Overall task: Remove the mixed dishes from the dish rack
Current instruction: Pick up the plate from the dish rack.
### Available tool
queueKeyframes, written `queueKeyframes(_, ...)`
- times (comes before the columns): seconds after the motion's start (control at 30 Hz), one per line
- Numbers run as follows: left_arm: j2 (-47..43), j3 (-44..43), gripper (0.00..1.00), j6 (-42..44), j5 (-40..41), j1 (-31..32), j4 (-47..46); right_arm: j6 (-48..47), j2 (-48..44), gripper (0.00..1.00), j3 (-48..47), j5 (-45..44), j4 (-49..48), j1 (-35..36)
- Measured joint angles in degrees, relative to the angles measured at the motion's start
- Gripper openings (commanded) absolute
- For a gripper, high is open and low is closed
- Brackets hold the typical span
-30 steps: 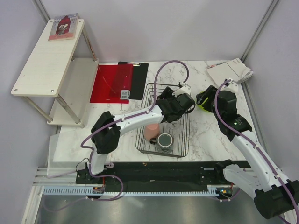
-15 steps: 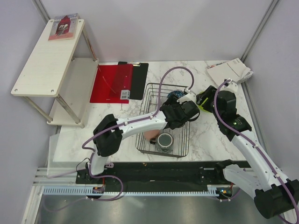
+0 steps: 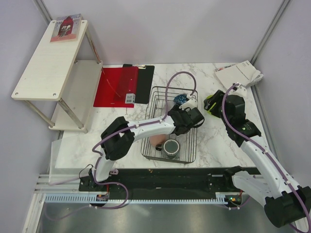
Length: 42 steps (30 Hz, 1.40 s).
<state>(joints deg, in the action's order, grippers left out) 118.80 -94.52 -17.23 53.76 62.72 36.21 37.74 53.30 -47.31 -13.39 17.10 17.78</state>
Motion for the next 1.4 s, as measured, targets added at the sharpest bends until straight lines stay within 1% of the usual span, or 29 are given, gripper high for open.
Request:
queueKeyframes(0.03,0.0,0.1,0.26,-0.3,0.0,0.0,-0.2,0.0,0.0,0.67,0.0,0.0,0.0,0.0)
queueKeyframes(0.1,0.0,0.3,0.17,-1.1,0.5,0.1,-0.2,0.0,0.0,0.67,0.1,0.0,0.0,0.0)
queueKeyframes(0.13,0.0,0.3,0.08,-1.3,1.4,0.1,-0.2,0.0,0.0,0.67,0.1,0.0,0.0,0.0)
queueKeyframes(0.2,-0.3,0.3,0.02,-1.4,4.5,0.0,1.3,0.0,0.0,0.67,0.1,0.0,0.0,0.0)
queueKeyframes(0.3,-1.0,0.3,0.02,-1.4,6.4,-0.5,1.6,0.1,0.0,0.67,0.1,0.0,-0.1,0.0)
queueKeyframes(0.77,-4.7,0.3,0.02,-1.7,7.8,-0.6,1.4,0.1,0.7,0.67,0.3,0.0,-0.5,0.0)
queueKeyframes(1.1,-7.3,0.2,0.02,-1.6,9.5,-0.6,1.3,0.2,2.1,0.67,4.2,0.0,-1.1,0.0)
queueKeyframes(1.4,-13.4,-4.4,0.02,3.7,10.8,-0.2,0.2,0.2,2.0,0.67,4.2,0.0,-1.3,0.0)
